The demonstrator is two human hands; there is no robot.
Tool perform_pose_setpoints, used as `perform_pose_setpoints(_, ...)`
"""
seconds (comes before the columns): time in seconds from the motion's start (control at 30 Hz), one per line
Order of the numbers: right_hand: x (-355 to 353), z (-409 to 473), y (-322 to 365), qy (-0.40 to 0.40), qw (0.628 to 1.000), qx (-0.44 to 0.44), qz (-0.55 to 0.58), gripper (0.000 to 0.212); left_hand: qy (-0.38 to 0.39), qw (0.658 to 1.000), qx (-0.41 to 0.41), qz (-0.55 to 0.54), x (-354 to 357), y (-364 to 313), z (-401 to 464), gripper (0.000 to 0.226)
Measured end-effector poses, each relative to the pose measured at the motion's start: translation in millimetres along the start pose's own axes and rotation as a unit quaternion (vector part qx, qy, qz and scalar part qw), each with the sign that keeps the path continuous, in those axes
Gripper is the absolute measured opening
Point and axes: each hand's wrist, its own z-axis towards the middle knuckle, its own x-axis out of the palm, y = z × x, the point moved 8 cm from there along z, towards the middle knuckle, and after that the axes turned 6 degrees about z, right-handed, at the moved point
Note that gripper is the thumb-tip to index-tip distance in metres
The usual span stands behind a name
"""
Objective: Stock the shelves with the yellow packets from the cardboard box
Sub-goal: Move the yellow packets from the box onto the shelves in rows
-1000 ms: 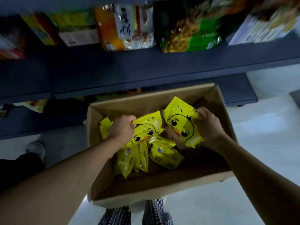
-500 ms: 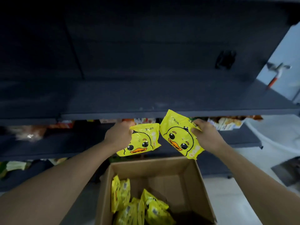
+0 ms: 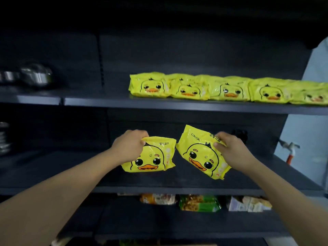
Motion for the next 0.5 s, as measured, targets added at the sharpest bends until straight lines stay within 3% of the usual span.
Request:
perform_pose_setpoints(0.23,-49,44,70,-0.034,0.998,-0.057,-0.007,0.025,-0.075,0.997,0.01,0.014,-85,-8,25,0.024)
perform_pose_setpoints(0.5,-65,115,137,-0.076,0.993,-0.095,-0.002,0.027,-0.138,0.99,-0.018,-0.015,-164,36,73,0.021)
